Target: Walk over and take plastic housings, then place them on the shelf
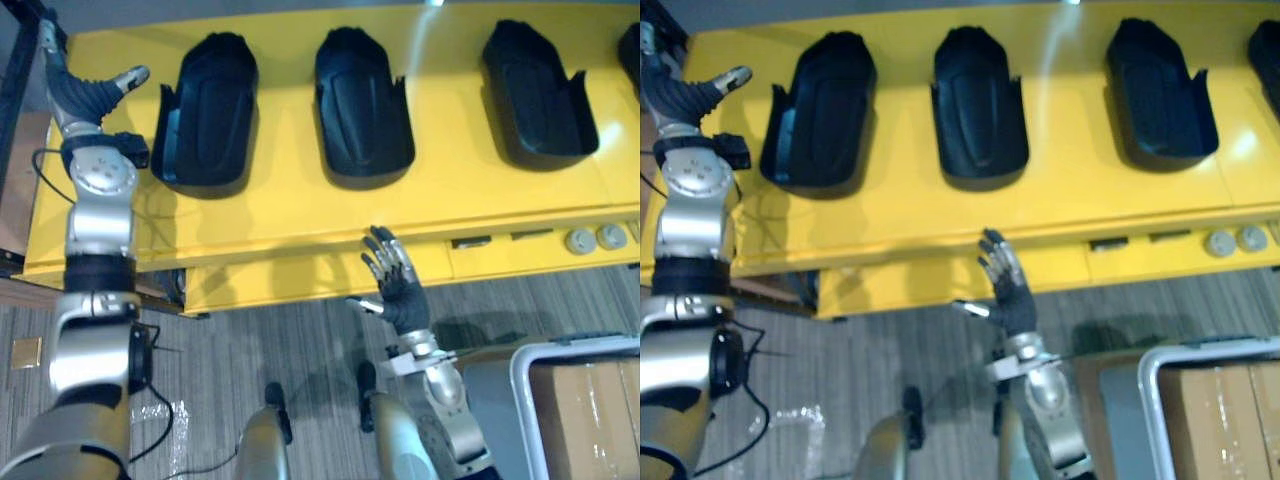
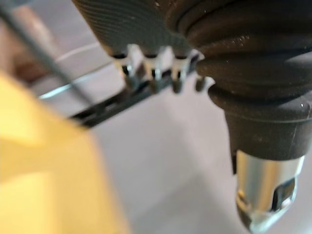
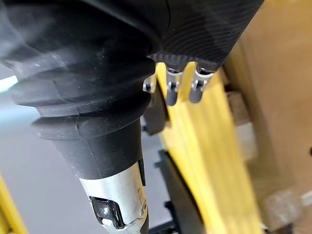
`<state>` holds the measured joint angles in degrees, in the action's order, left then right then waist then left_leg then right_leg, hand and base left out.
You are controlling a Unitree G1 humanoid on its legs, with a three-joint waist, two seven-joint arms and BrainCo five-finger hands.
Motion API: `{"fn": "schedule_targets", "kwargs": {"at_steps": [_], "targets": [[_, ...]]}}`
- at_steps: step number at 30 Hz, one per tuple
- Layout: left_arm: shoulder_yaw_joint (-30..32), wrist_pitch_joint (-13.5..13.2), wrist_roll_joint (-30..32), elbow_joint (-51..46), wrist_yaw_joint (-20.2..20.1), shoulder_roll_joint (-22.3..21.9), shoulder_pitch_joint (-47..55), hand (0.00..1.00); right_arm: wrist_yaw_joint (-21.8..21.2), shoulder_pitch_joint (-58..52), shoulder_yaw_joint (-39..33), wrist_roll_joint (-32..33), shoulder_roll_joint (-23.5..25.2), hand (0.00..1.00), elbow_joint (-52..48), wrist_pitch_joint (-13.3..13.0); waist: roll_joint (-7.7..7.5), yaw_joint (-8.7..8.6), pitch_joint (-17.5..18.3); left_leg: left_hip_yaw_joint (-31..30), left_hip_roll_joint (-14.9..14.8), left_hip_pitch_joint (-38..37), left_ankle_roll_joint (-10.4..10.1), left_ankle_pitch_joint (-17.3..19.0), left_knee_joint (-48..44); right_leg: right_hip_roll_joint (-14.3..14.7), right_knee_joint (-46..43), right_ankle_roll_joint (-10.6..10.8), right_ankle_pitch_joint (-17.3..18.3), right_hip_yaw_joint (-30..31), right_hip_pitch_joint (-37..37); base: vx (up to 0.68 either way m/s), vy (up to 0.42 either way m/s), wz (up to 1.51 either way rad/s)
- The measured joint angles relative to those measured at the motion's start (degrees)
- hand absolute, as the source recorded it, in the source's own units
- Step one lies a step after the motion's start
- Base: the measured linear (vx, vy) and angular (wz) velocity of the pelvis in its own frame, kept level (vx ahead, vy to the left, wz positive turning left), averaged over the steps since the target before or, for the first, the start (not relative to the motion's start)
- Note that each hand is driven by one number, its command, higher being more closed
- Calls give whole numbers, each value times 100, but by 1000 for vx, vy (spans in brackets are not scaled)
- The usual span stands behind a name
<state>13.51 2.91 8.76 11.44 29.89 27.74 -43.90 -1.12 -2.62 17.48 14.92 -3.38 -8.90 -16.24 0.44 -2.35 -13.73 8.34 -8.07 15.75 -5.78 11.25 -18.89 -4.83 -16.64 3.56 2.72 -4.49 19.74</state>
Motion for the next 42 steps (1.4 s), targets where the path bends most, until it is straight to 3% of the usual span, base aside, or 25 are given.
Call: {"fn": "schedule_targets", "kwargs": {"at_steps": [6, 8, 10, 15, 18, 23, 26, 28, 32, 38, 42], "targets": [[506, -433, 913, -2608, 516, -1253, 1984, 0, -1, 15, -205, -13, 22, 0, 111, -128, 94, 14, 362, 3, 85, -388, 11, -6, 354, -35, 400, 68, -46, -25, -418, 83, 25, 2], [618, -647, 1032, -3239, 523, -1707, 2662, 0, -2, 3, -225, -19, 28, 0, 141, -131, 123, 21, 479, 2, 113, -461, 34, -22, 472, -51, 503, 91, -64, -36, -490, 61, 21, 3], [636, -1051, 1031, -3944, 534, -2266, 3659, 0, -11, -14, -226, -24, 48, 0, 261, -140, 170, 43, 601, -3, 131, -605, 36, -29, 610, -58, 638, 108, -76, -60, -648, 71, 21, 3], [634, -1695, 889, -4381, 554, -3133, 5080, 0, -12, -203, -301, -23, 61, 0, 409, -141, 253, 150, 774, -187, 202, -818, 57, -64, 818, -119, 867, 131, -93, -286, -999, 53, 23, 20], [618, -1782, 742, -4338, 621, -3187, 5688, 0, -5, -205, -378, -23, 114, 0, 642, -144, 226, 196, 824, -346, 241, -873, 65, -114, 887, -154, 963, 134, -95, -464, -1186, 20, 11, 38], [689, -1897, 716, -3199, 892, -3224, 6268, 0, 254, -306, -477, -221, 120, 0, 781, -144, 154, 347, 903, -674, 348, -867, 96, -187, 1026, -232, 1051, 138, -94, -764, -1391, -26, 10, 33], [805, -1823, 488, -1813, 909, -3191, 6357, 0, 394, -353, -557, -280, 118, 0, 784, -144, 43, 372, 965, -833, 386, -809, 89, -298, 1119, -264, 1060, 137, -93, -937, -1398, -5, -1, 32], [826, -1681, 408, -670, 710, -3168, 6308, 0, 492, -361, -767, -368, 116, 0, 783, -144, -6, 400, 997, -935, 399, -777, 84, -343, 1131, -269, 1059, 135, -91, -979, -1399, 0, -2, 21], [822, -1455, -225, 1404, -53, -3092, 6234, 0, 651, -360, -1141, -521, 112, 0, 736, -145, -29, 431, 1009, -932, 414, -770, 83, -358, 1125, -286, 1050, 127, -79, -970, -1398, -12, 4, 1], [765, -1324, -602, 2572, -676, -3022, 6181, 0, 830, -6, -1438, -1023, -46, 0, 187, -188, -35, 450, 999, -906, 376, -755, 75, -346, 1061, -250, 1009, 105, -40, -932, -1386, -19, -5, -3], [375, -1276, -591, 2915, -909, -2820, 6160, 0, 881, 1120, -1432, -1120, -284, 0, 156, -354, -39, 481, 950, -904, 334, -737, 58, -337, 1045, -191, 996, 89, -29, -924, -1374, -19, -11, -2]]}}
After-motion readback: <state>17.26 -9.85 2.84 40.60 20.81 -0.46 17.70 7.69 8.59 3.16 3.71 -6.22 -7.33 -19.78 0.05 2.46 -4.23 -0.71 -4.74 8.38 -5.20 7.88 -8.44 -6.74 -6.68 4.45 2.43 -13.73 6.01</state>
